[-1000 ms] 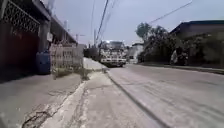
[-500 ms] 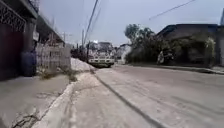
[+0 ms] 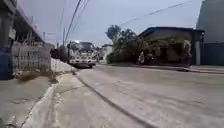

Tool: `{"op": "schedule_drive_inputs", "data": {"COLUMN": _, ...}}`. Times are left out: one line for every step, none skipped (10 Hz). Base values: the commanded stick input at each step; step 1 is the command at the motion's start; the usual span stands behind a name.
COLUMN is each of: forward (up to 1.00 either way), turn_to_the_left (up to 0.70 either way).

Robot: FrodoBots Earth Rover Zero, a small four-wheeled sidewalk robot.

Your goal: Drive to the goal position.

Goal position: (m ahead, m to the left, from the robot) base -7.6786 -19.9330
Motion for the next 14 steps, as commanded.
{"op": "schedule_drive_inputs", "data": {"forward": 0.00, "turn_to_the_left": -0.70}}
{"op": "schedule_drive_inputs", "data": {"forward": 0.00, "turn_to_the_left": -0.70}}
{"op": "schedule_drive_inputs", "data": {"forward": 0.00, "turn_to_the_left": -0.70}}
{"op": "schedule_drive_inputs", "data": {"forward": 0.00, "turn_to_the_left": -0.70}}
{"op": "schedule_drive_inputs", "data": {"forward": 0.00, "turn_to_the_left": -0.70}}
{"op": "schedule_drive_inputs", "data": {"forward": 0.00, "turn_to_the_left": -0.70}}
{"op": "schedule_drive_inputs", "data": {"forward": 0.00, "turn_to_the_left": -0.70}}
{"op": "schedule_drive_inputs", "data": {"forward": 0.00, "turn_to_the_left": -0.70}}
{"op": "schedule_drive_inputs", "data": {"forward": 0.00, "turn_to_the_left": -0.70}}
{"op": "schedule_drive_inputs", "data": {"forward": 0.00, "turn_to_the_left": -0.70}}
{"op": "schedule_drive_inputs", "data": {"forward": 0.00, "turn_to_the_left": -0.70}}
{"op": "schedule_drive_inputs", "data": {"forward": 0.00, "turn_to_the_left": -0.70}}
{"op": "schedule_drive_inputs", "data": {"forward": 0.35, "turn_to_the_left": -0.45}}
{"op": "schedule_drive_inputs", "data": {"forward": 0.62, "turn_to_the_left": -0.37}}
